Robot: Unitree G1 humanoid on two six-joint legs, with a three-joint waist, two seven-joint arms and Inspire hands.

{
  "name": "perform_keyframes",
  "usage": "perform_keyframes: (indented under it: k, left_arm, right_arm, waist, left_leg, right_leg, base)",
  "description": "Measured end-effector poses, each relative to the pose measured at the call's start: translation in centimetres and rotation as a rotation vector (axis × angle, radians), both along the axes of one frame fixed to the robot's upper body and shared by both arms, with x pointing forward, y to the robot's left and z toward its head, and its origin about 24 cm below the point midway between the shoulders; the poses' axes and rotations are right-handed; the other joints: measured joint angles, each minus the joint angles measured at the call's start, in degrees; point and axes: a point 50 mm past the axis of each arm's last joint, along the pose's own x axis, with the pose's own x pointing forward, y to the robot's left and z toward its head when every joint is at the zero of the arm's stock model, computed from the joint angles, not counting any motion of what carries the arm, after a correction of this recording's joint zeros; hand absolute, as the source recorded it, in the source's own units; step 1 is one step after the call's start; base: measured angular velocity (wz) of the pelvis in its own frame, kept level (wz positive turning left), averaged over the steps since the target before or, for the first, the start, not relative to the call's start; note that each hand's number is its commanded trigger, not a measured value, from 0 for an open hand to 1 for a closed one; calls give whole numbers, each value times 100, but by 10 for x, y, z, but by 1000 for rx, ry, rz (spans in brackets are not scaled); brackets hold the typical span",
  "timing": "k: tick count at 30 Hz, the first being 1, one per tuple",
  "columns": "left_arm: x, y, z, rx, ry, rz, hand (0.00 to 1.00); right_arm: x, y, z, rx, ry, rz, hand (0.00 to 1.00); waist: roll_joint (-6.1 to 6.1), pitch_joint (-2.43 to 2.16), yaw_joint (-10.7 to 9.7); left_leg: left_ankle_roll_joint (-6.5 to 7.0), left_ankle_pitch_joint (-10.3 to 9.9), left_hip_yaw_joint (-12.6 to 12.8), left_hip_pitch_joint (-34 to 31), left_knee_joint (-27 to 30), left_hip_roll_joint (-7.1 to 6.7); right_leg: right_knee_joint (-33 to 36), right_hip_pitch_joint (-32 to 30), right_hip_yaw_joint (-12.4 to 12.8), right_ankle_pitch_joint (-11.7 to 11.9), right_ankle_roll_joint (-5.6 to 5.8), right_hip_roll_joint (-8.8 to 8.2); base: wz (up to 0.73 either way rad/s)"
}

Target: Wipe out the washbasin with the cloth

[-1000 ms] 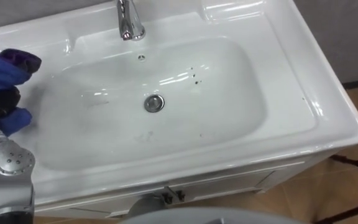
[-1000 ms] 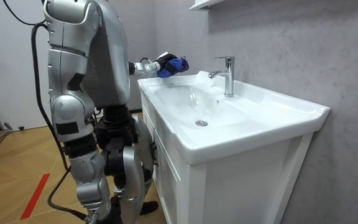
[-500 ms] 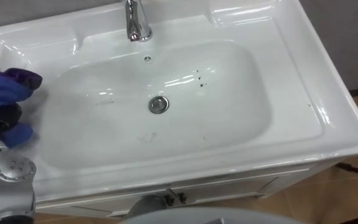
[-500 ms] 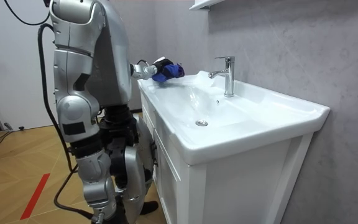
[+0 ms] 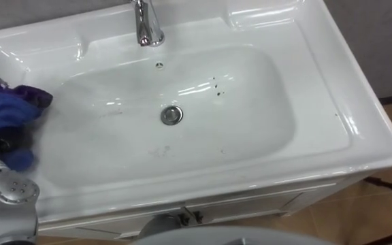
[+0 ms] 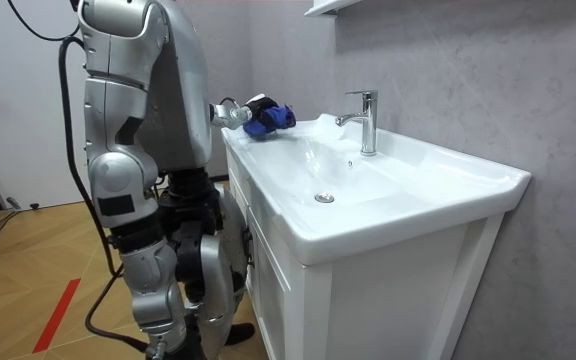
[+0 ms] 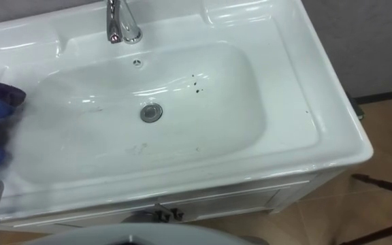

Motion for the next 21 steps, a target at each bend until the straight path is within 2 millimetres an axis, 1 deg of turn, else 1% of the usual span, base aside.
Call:
perform_keyframes:
  k: [6,7,11,13,15,21]
  left_arm:
    - [1,-1,1,33,18,-19,0]
    - [1,-1,1,44,24,-24,0]
    - [2,-1,2,67,36,-36,0]
    - [2,-1,2,68,36,-36,0]
    - [2,-1,2,68,36,-36,0]
    - [2,-2,2,69,37,-37,0]
  right_arm:
    - [1,0,0,8,-8,2,0]
    - [1,0,0,8,-10,3,0]
    - [1,0,0,7,-10,2,0]
    - [1,0,0,7,-10,2,0]
    - [1,-1,0,6,-9,2,0]
    - [0,-1,0,5,-6,1,0]
  waist:
    - [9,4,-76]
    - [22,16,-83]
    - [29,23,-79]
    - [26,41,-78]
    - [38,44,-78]
    - [71,23,-78]
  left_leg:
    - [0,0,0,-2,0,0]
    - [0,0,0,-2,0,0]
    - [1,0,0,-2,0,0]
    - [2,1,-1,-2,2,0]
    - [4,2,-2,-1,1,0]
    - [14,7,-5,-6,6,0]
  right_leg:
    - [1,0,1,6,-1,-1]
    - [2,0,1,9,-1,-1]
    - [1,1,2,20,-1,-1]
    - [-6,5,5,27,-1,2]
    - [-23,8,6,38,0,7]
    - [-28,8,9,53,3,7]
  base:
    - [0]
    - [0]
    - [0]
    - [0]
    - [0]
    - [0]
